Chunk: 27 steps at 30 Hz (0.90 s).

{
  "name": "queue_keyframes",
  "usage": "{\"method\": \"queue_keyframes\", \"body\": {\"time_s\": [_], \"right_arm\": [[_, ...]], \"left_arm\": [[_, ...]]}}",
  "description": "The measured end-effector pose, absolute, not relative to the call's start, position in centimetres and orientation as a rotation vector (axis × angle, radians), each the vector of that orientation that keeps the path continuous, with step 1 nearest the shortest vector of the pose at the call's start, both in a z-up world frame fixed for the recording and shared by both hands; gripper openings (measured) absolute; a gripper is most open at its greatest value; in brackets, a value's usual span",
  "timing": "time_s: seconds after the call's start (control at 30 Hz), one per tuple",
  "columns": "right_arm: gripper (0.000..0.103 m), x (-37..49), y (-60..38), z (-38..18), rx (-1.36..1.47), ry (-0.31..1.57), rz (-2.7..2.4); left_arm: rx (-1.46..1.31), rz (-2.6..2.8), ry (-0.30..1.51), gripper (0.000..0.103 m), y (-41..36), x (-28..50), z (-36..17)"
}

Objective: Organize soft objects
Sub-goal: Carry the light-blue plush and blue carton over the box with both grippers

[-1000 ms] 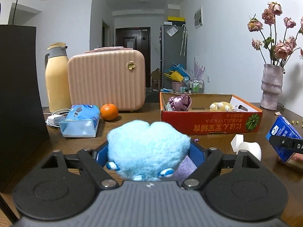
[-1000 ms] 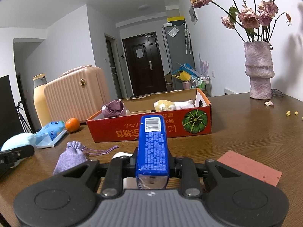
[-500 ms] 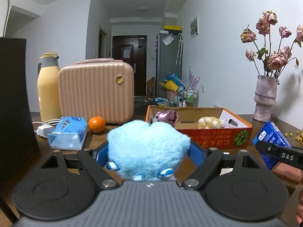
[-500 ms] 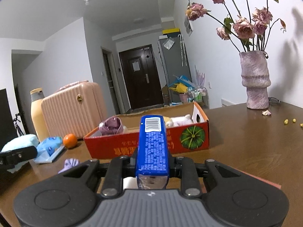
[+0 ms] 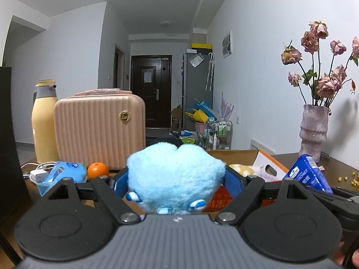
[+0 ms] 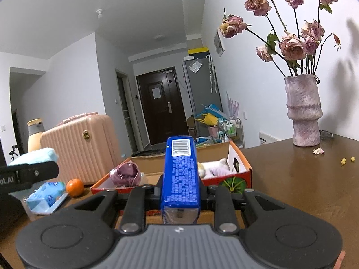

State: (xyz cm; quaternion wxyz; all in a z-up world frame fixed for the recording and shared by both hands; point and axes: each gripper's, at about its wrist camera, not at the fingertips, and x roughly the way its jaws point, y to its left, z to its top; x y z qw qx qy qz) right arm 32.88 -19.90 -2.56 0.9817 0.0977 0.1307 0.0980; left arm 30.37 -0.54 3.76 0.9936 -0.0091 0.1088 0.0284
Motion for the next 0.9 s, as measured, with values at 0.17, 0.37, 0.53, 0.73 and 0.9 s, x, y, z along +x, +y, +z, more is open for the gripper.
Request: {"method": "queue_keyframes", "body": {"time_s": [0.17,0.37,0.53,0.73,0.9], "right_arm": [[0.023,34.5,-19.7,-2.3,0.214,0.239,0.186],[0.023,36.3,-19.4,-1.7,0.217,0.202,0.177],[0.023,37.8,-19.3,-1.7,0.224,0.198,0.171],[0.023,39.8,-19.6,-1.9,0.224,0.207,0.156],[0.023,41.6,-20.5,-1.9,0.242,0.214,0.137]], "left_arm": [[-0.026,0.06,0.207,0.084,-1.3,32.2,4.2],[-0.044,0.072,0.181,0.084,-2.0,34.3,4.9],[-0.048,0.065,0.189,0.084,-2.5,36.3,4.8],[-0.048,0.063,0.203,0.084,-2.9,38.5,4.4],[-0.056,0.058,0.226,0.084,-3.0,40.3,4.0]]}}
